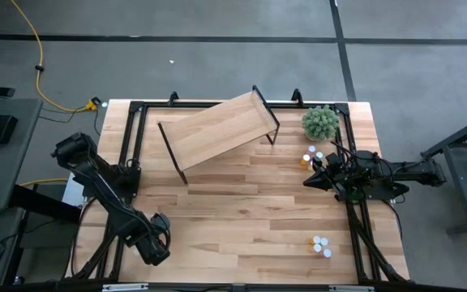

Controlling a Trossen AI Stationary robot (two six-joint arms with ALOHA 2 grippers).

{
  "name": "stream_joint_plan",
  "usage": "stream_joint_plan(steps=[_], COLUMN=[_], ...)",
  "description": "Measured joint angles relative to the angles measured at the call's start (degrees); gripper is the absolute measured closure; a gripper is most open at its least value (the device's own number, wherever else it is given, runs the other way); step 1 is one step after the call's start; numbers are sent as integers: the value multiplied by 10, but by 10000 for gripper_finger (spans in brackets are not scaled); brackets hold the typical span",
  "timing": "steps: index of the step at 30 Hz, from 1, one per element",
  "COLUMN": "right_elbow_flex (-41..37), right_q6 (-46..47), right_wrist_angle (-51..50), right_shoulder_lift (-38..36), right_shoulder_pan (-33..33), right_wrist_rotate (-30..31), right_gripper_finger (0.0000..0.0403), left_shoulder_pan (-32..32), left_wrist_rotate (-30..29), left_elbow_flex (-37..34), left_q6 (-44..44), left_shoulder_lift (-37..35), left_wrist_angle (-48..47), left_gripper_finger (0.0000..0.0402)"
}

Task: Pick and place medicine bottles onto shelf by color
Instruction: Put the bottom left pink pill bottle on the shelf

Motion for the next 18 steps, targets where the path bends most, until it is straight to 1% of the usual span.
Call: stream_joint_plan(steps=[3, 6, 18], right_elbow_flex=[0, 0, 0], right_q6=[0, 0, 0], right_wrist_angle=[0, 0, 0], right_shoulder_lift=[0, 0, 0], right_shoulder_pan=[0, 0, 0], right_wrist_rotate=[0, 0, 0], right_gripper_finger=[403, 403, 403], left_shoulder_pan=[0, 0, 0], left_wrist_rotate=[0, -1, 0], left_elbow_flex=[0, 0, 0], left_q6=[-2, -11, -6], left_shoulder_lift=[0, -1, -1], left_wrist_angle=[0, -1, 0], left_gripper_finger=[194, 205, 278])
